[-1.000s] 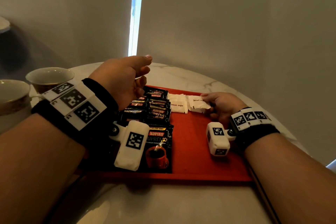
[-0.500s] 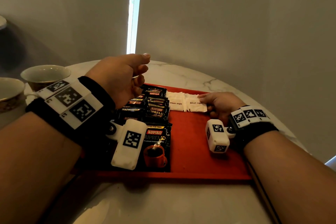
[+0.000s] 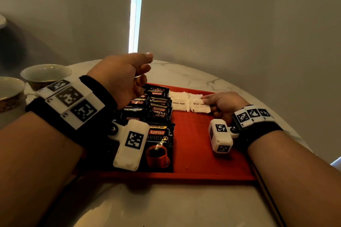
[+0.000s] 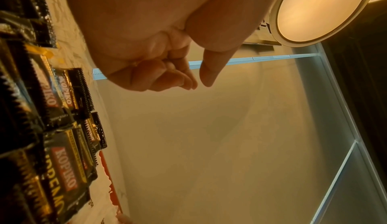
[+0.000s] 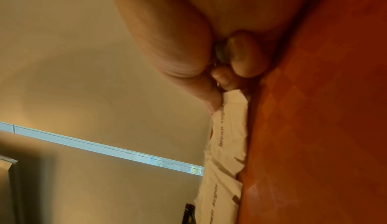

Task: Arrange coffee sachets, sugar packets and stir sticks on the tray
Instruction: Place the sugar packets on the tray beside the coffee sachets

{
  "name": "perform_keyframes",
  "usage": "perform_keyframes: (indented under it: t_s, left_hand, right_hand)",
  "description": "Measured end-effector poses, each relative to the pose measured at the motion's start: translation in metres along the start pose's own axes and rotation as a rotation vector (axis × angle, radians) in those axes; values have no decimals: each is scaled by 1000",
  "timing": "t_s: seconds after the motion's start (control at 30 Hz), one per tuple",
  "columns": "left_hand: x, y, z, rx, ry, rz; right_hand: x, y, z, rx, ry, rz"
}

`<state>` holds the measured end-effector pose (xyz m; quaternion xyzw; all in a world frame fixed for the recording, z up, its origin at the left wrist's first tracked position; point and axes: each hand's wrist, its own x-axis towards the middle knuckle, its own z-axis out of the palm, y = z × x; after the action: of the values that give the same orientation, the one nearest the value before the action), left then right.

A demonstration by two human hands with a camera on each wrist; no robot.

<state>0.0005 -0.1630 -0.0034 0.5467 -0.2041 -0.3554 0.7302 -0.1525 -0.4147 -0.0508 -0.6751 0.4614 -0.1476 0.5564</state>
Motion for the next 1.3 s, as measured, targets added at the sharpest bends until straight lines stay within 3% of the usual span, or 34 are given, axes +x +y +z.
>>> perform_keyframes:
  t_s: [0.43, 0.6, 0.67, 0.77, 0.87, 0.93, 1.03, 1.13, 1.3]
  left_hand:
    - [-4, 3, 3, -60, 12, 13]
    - [-11, 5, 9, -106, -5, 22]
    - [-15, 6, 13, -72, -21, 30]
    - [-23, 5, 20, -6, -124, 22]
    - [-35, 0, 32, -37, -390, -56]
    - [-44, -4, 41, -98, -532, -118]
    - [-50, -10, 47, -55, -621, -167]
    - [-53, -12, 49, 144, -565, -193]
    - [-55, -14, 55, 186, -360, 30]
  right_hand:
    - [-5, 0, 1, 90, 135, -18]
    - [-23, -21, 3, 0, 301, -202]
    - [-51, -33, 11, 140, 193, -295]
    - [-104, -48, 30, 388, -239, -407]
    - [-140, -51, 52, 452, -596, -463]
    - [-146, -46, 59, 425, -678, -455]
    - [-152, -34, 43, 368, -533, -427]
    - [-163, -21, -3, 170, -226, -428]
    - [-181, 10, -107, -395, 127, -243]
